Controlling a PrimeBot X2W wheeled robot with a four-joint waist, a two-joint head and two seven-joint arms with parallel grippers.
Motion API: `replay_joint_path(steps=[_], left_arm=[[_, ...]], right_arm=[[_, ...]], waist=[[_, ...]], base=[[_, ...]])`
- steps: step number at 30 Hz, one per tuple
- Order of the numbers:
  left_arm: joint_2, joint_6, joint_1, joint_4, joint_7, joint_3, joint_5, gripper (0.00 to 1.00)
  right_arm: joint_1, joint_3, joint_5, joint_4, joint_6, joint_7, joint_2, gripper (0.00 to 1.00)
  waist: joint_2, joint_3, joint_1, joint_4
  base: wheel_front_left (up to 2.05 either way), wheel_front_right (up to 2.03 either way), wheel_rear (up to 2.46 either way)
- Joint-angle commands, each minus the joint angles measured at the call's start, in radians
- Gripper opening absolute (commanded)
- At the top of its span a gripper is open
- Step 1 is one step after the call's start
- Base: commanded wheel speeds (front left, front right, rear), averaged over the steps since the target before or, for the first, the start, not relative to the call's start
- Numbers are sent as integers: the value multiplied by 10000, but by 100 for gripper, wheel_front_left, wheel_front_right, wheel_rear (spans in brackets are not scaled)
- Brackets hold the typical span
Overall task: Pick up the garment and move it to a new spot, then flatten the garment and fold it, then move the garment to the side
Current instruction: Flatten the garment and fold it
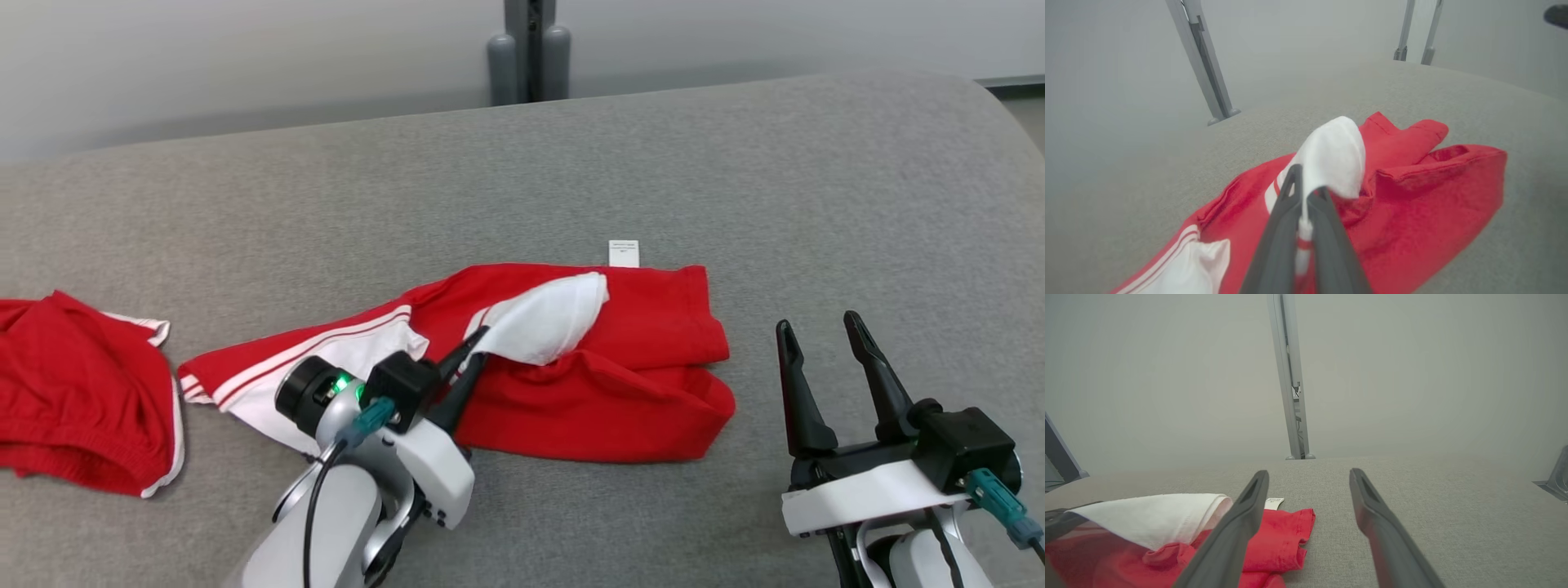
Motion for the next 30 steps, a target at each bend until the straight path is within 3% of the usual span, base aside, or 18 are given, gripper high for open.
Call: replay_joint_path(steps=[1,5,6,11,14,17,18,19,23,30], left_arm=[[291,-65,360,-768,103,-141,-328,0],[1347,-58,1457,-3200,997,-528,-1553,0],[1347,-58,1457,-3200,997,-528,-1553,0],[2722,-62,2840,-5723,2652,-642,-3074,0],[3326,56,3451,-6420,3434,-556,-3603,0],[3579,432,3843,-6676,4072,-508,-3901,0],[3608,571,3929,-6705,4228,-453,-4001,30],[3581,696,4060,-6738,4368,-411,-4151,100],[3494,1086,4233,-7073,4478,-185,-4469,100],[3388,1515,4451,-7753,3558,830,-4884,100]], right_arm=[[140,-75,-68,-18,15,-14,-69,100],[197,-147,-87,-32,15,-14,-75,100],[197,-147,-87,-32,15,-14,-75,100],[320,-185,-140,-22,17,-14,-75,100],[250,-127,-157,-13,17,-14,-71,100],[180,-81,-168,-4,17,-14,-74,100],[176,-64,-167,2,17,-14,-74,100],[173,-48,-170,-3,17,-14,-72,100],[201,-75,-209,-2,17,-14,-74,100],[251,-151,-197,-22,17,-14,-72,100]], waist=[[0,-29,0,273],[0,-65,0,604],[0,-65,0,604],[0,-158,0,945],[0,-168,0,1016],[0,-179,0,1016],[0,-183,0,1005],[0,-183,0,987],[0,-155,0,898],[0,-92,0,856]], base=[[0,0,0],[0,0,0],[0,0,0],[0,0,0],[0,0,0],[0,0,0],[0,0,0],[0,0,0],[0,0,0],[0,0,0]])
